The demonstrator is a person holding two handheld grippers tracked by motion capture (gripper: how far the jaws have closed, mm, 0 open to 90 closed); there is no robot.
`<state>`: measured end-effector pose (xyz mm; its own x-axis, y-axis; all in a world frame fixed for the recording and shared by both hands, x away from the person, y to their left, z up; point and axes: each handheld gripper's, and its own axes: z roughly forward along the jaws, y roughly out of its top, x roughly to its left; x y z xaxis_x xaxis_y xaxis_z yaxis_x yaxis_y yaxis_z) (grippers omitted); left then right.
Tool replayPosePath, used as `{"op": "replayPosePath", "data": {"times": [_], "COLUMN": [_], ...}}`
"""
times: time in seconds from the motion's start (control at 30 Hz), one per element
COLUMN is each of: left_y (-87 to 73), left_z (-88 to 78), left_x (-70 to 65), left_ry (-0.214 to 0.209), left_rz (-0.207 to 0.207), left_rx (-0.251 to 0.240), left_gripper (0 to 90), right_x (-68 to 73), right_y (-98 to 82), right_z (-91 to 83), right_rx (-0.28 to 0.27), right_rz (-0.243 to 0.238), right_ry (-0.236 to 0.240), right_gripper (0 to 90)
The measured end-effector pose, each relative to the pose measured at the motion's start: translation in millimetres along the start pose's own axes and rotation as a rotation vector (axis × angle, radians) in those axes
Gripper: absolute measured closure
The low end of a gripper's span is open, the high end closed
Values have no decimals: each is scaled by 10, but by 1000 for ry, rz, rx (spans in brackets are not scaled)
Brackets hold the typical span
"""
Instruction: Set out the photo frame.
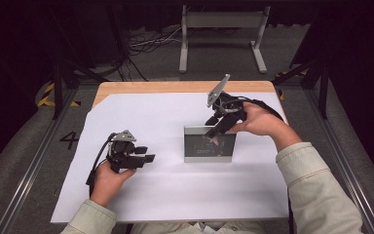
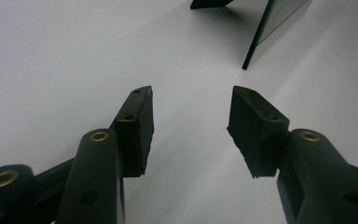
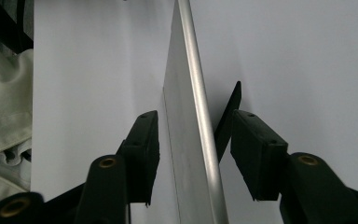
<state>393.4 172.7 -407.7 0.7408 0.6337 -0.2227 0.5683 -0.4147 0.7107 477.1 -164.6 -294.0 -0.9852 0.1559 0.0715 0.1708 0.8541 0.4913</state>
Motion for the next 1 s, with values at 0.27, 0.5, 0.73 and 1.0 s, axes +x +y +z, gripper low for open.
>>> {"op": "replayPosePath", "data": {"times": [0.27, 0.5, 0.73, 1.0], "left_y": [34, 5, -114, -136], "left_z": [0, -19, -175, -215], "left_x": [-29, -40, 38, 79], "left_ry": [-3, 2, 14, 27], "left_rz": [13, 28, 11, 4], "left_rx": [-8, -5, -45, -62], "left_gripper": [498, 468, 446, 443], "right_x": [132, 204, 260, 310], "right_y": [-124, -306, -462, -646], "right_z": [-285, -512, -631, -729], "right_rx": [-114, -167, -169, -194], "right_rz": [-20, 3, 17, 48], "right_ry": [-72, -123, -151, -187], "right_gripper": [475, 446, 404, 383]}}
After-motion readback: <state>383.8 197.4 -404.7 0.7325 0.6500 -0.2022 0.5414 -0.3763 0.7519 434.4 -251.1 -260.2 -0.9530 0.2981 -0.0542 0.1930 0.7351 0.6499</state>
